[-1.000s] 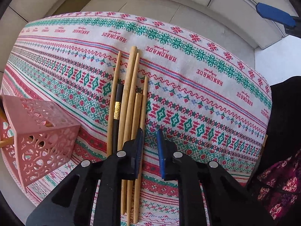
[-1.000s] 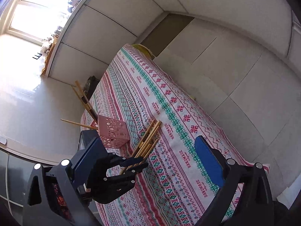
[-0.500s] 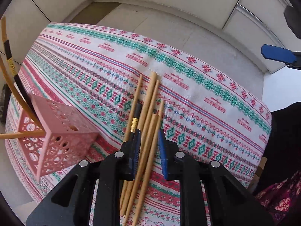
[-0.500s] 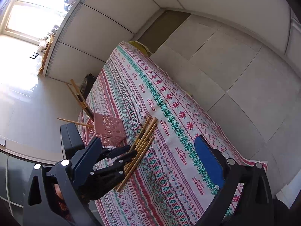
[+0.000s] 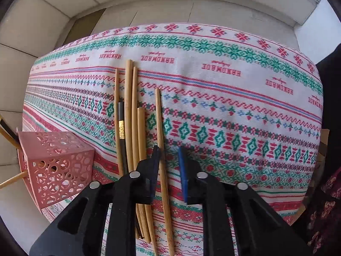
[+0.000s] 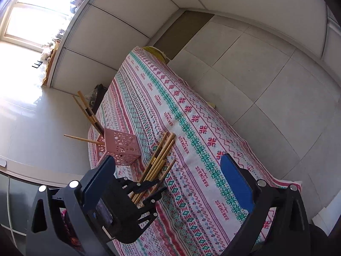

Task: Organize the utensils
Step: 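Lower the left tool onto the chopstick pile and close on one chopstick, then lift the chopstick upright with the left tool while the right tool grasps another, then carry both chopsticks over the pink holder and open both tools to drop them, then lower the left tool to the remaining chopsticks and close on one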

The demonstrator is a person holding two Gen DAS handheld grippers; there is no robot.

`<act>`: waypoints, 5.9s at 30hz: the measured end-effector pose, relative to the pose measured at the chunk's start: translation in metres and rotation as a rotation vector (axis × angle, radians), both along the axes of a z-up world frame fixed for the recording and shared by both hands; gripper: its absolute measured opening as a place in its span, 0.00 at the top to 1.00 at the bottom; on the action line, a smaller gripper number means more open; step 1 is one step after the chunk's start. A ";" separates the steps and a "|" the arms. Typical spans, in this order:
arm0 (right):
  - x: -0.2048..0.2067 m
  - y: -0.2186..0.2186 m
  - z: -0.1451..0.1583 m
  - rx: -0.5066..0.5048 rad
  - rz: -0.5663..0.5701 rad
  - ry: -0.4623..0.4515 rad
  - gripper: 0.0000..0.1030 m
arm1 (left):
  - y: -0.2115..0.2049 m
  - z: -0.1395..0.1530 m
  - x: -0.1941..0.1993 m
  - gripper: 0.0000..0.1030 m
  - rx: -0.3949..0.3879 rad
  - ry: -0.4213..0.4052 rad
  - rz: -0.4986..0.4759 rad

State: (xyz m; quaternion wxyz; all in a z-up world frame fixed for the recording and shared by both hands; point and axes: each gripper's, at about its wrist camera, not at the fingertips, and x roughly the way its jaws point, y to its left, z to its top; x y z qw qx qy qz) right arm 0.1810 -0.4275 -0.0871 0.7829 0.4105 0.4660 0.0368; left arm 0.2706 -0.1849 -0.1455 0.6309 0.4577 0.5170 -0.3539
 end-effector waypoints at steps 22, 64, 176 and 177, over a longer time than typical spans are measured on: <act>0.002 -0.011 -0.011 0.038 -0.039 0.037 0.07 | 0.022 0.012 0.072 0.92 -0.097 0.210 0.237; 0.083 0.146 -0.084 -0.275 0.184 0.483 0.93 | 0.270 0.173 -0.144 0.95 -1.140 -0.196 0.653; -0.003 0.065 0.077 -0.346 -0.100 -0.374 0.07 | 0.142 0.222 -0.091 0.07 -0.870 -0.599 0.558; -0.006 0.064 0.073 -0.347 -0.090 -0.359 0.07 | 0.136 0.216 -0.093 0.07 -0.853 -0.567 0.526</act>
